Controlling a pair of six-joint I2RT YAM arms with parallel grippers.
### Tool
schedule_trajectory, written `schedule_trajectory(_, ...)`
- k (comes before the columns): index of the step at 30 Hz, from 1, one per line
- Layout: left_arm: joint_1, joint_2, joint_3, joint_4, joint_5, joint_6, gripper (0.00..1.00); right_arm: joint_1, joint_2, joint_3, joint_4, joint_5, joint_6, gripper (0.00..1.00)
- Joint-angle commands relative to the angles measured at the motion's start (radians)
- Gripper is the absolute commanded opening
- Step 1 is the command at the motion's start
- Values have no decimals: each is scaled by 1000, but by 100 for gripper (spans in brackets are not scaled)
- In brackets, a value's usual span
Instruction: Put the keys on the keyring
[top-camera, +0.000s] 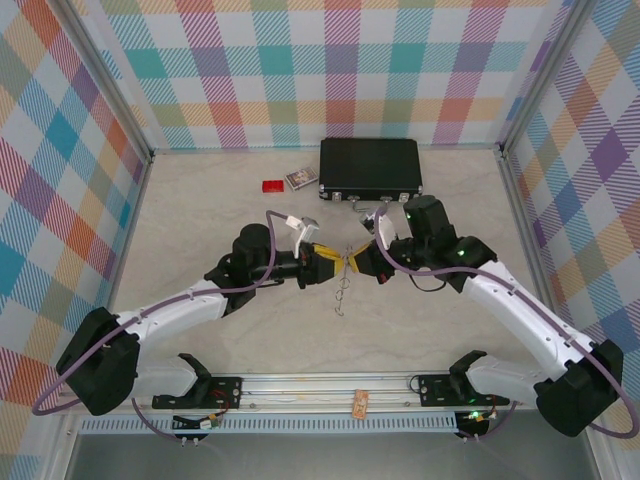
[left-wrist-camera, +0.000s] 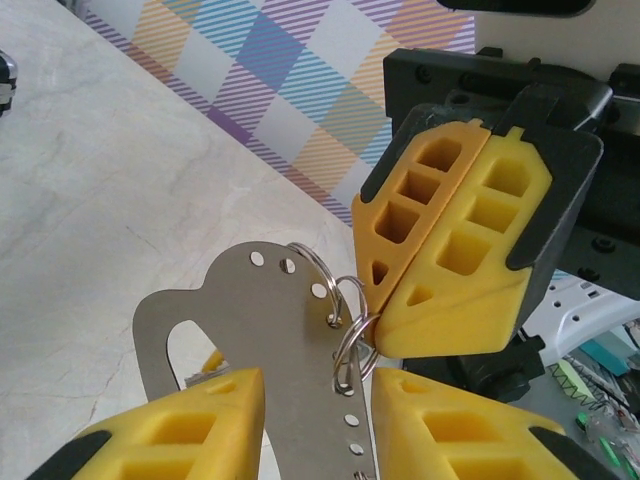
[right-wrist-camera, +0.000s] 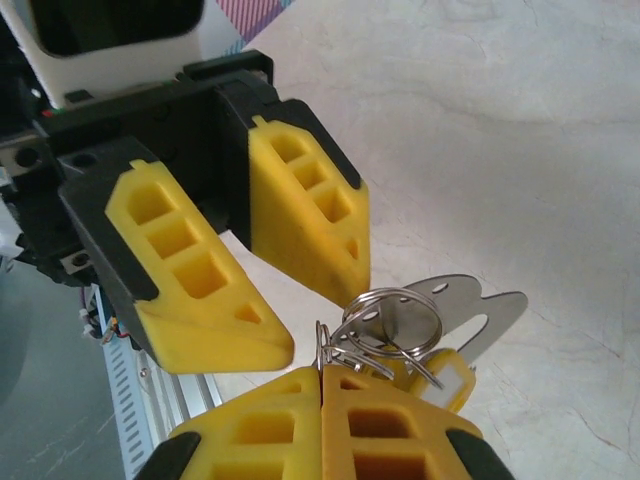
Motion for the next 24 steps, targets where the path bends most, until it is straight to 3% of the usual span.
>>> schedule_trajectory(1,2,16,-11,98,46,-20,33,-9,-28,-6,57,-58,13,0)
schedule_trajectory(10,4,49,-22,252,113,-104,19,-11,-44,-15,51,-63,13,0)
schedule_trajectory(12,5,52,-25,277,126,-112,7,-13,-46,-18,51,-64,15,0)
schedule_trajectory(14,4,51,-26,282,132,-113,2,-13,-49,-19,53,-63,13,0)
schedule_trajectory(24,4,45,-35,297,126,-104,0,-15,-63,-23,57,-54,21,0)
